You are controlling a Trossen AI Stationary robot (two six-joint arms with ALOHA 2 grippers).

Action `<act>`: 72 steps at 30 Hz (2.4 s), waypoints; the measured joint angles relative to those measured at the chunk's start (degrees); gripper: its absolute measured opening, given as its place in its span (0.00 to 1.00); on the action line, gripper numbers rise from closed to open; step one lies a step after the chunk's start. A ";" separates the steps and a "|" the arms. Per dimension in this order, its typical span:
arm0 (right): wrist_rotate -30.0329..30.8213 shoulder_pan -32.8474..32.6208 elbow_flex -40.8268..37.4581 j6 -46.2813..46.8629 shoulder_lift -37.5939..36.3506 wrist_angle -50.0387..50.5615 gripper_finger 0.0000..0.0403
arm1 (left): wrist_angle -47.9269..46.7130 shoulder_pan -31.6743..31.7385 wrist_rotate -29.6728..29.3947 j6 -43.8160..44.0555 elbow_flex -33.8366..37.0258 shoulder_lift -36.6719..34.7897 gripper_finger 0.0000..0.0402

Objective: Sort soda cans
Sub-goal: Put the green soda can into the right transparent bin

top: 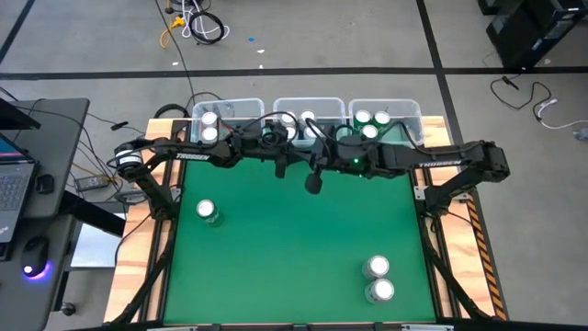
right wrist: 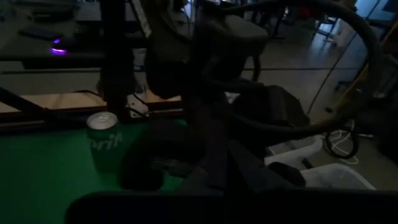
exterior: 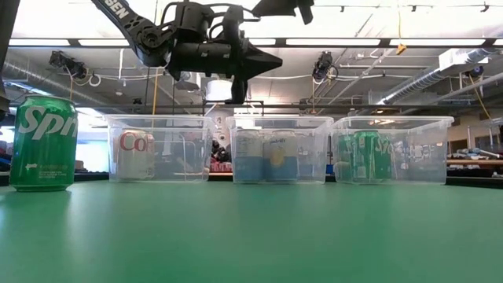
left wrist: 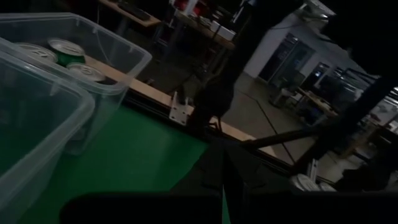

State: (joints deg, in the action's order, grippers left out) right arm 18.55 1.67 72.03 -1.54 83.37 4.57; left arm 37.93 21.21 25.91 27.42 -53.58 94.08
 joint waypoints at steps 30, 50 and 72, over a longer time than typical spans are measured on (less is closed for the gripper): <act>-1.73 1.68 8.55 -3.16 1.64 -2.47 0.00 | -9.64 -6.33 -6.88 -15.59 -0.04 0.00 0.01; -1.75 3.76 8.85 -7.12 1.64 -6.82 0.00 | -13.86 -9.74 -8.00 -18.16 -0.02 0.04 0.01; -7.75 6.57 8.79 2.92 1.92 6.55 0.00 | -13.25 -9.19 -5.82 -16.00 0.00 0.04 0.00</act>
State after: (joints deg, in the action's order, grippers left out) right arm 10.80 8.25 80.82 1.38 85.30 11.13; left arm 24.69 12.02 20.09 11.42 -53.58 94.13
